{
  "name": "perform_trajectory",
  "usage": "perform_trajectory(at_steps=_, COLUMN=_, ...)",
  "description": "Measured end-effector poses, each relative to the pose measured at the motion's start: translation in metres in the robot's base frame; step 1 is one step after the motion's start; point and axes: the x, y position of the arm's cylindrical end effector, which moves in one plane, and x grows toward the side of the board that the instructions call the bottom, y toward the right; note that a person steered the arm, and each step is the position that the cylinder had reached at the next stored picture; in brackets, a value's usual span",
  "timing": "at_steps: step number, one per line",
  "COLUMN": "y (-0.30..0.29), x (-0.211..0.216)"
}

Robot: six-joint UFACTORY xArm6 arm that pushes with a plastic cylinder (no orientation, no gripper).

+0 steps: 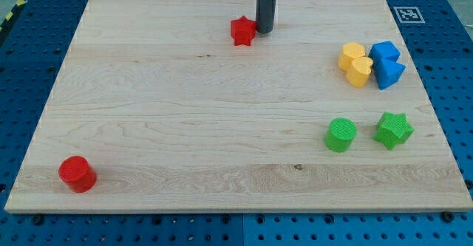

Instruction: Move the red star diagonally to the red circle

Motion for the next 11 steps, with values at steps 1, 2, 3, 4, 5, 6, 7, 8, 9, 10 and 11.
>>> perform_trajectory(at_steps=1, y=-0.026, x=0.015)
perform_trajectory(at_steps=2, y=-0.037, x=0.025)
perform_trajectory(at_steps=3, y=-0.042, x=0.005)
perform_trajectory(at_steps=4, y=-0.046, x=-0.005)
perform_trajectory(at_steps=5, y=-0.083, x=0.006)
perform_trajectory(at_steps=6, y=-0.085, x=0.023)
perform_trajectory(at_steps=7, y=-0.089, x=0.023)
perform_trajectory(at_steps=8, y=-0.103, x=0.021)
perform_trajectory(at_steps=9, y=-0.053, x=0.012)
perform_trajectory(at_steps=10, y=-0.040, x=0.025)
perform_trajectory(at_steps=11, y=-0.064, x=0.061)
